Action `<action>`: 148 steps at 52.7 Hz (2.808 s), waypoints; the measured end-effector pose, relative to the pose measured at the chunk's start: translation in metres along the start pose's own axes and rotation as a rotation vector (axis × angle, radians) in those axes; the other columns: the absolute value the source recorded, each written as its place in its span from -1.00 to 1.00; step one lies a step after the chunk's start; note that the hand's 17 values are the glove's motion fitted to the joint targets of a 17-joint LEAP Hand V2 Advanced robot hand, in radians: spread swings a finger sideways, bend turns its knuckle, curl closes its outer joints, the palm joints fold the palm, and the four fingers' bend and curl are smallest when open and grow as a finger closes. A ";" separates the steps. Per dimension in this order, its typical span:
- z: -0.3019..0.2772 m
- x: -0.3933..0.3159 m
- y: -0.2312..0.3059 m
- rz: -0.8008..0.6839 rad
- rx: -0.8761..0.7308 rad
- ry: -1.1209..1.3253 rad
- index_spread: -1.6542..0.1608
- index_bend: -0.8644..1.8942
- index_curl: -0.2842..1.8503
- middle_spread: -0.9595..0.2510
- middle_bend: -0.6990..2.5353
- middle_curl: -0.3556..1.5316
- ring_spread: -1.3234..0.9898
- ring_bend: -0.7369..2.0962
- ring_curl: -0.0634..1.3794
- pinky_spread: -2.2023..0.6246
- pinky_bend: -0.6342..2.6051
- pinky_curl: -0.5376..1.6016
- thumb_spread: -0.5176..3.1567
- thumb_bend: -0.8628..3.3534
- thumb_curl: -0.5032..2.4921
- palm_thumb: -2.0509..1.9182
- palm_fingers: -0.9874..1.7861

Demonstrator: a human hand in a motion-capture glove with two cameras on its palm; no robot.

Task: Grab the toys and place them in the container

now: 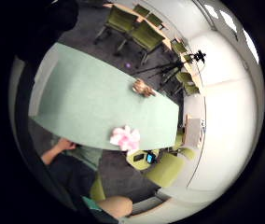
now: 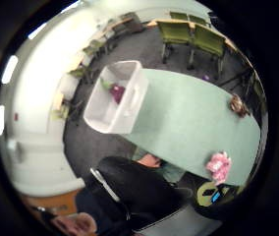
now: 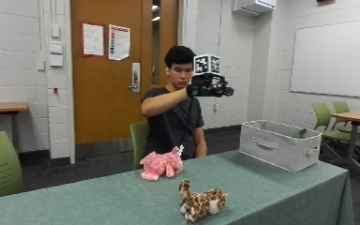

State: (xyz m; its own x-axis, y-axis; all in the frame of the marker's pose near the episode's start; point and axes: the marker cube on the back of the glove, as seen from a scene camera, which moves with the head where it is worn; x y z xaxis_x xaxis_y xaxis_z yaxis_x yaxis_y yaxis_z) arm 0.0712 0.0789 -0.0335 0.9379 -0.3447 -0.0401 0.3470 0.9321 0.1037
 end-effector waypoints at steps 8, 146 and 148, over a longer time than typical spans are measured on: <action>0.034 0.075 0.057 0.284 -0.014 -0.007 0.69 -0.25 -0.36 0.54 -0.37 -0.14 -0.04 -0.08 -0.48 0.49 -0.16 -0.20 -0.25 -0.66 -0.53 -0.07 -0.29; -0.076 -0.201 -0.207 -0.214 0.208 -0.167 0.58 0.08 -0.01 0.07 0.01 0.07 -0.16 0.34 -0.26 0.24 -0.09 -0.11 -0.46 -0.55 -0.03 0.30 0.61; -0.076 -0.223 -0.213 -0.223 0.204 -0.205 0.58 0.08 0.00 0.07 0.01 0.07 -0.16 0.34 -0.26 0.24 -0.09 -0.11 -0.46 -0.55 -0.02 0.30 0.61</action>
State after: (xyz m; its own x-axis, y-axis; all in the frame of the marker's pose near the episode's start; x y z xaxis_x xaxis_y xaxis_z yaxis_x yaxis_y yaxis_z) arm -0.2121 -0.0345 -0.1226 0.8126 -0.5715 0.1140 0.5169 0.7972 0.3120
